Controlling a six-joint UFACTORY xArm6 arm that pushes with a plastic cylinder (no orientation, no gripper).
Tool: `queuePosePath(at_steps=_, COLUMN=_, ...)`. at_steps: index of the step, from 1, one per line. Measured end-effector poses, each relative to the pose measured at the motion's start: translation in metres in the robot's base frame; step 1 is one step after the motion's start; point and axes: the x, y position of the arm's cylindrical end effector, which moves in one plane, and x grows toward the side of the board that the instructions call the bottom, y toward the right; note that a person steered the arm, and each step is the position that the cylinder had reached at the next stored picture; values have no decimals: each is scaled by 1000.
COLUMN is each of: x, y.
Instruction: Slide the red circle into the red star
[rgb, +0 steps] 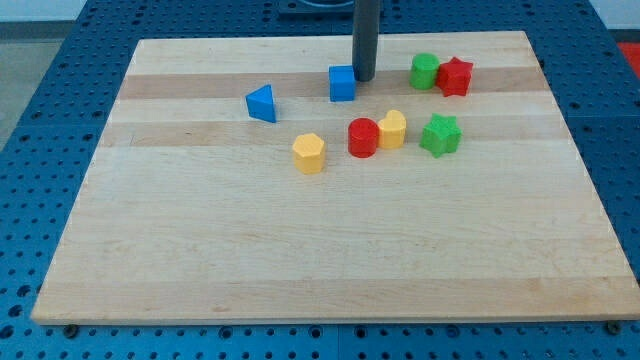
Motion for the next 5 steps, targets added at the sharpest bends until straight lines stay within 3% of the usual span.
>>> queuePosePath(at_steps=1, x=6, y=-1)
queuePosePath(at_steps=5, x=104, y=-35)
